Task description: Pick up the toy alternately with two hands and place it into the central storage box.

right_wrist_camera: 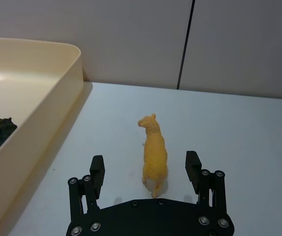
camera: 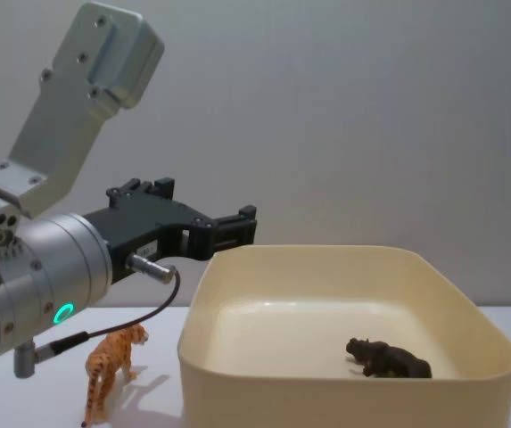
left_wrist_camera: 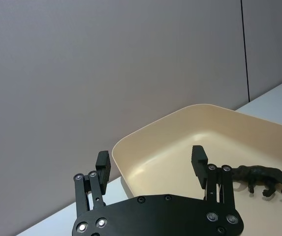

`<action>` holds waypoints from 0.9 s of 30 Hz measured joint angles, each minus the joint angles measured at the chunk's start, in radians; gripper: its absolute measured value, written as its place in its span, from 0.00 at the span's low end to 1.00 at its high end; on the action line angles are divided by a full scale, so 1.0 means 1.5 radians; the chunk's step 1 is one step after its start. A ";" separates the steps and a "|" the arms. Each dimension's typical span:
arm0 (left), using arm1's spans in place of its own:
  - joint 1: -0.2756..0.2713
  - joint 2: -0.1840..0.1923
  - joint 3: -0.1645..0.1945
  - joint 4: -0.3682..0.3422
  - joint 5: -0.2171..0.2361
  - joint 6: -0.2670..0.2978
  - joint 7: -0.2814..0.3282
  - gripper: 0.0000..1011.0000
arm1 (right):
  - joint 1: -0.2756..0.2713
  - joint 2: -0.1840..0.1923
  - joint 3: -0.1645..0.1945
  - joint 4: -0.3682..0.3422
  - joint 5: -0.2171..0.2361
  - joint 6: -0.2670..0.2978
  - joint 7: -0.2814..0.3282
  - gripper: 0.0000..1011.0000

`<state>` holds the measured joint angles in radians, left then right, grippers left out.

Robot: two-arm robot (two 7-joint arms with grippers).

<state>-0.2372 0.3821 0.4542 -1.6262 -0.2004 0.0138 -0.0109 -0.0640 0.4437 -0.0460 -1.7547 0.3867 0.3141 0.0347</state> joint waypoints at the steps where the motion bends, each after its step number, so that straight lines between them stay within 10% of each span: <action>1: 0.000 0.000 0.000 0.000 0.000 0.000 0.000 0.99 | 0.000 0.000 0.000 0.001 -0.001 0.001 0.000 0.99; 27: 0.000 0.000 0.000 0.000 0.000 0.000 0.000 0.99 | 0.103 -0.051 -0.042 0.155 -0.089 -0.003 0.012 0.99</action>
<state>-0.2371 0.3821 0.4542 -1.6262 -0.2004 0.0138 -0.0109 0.0902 0.3672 -0.1082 -1.5227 0.2526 0.3093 0.0521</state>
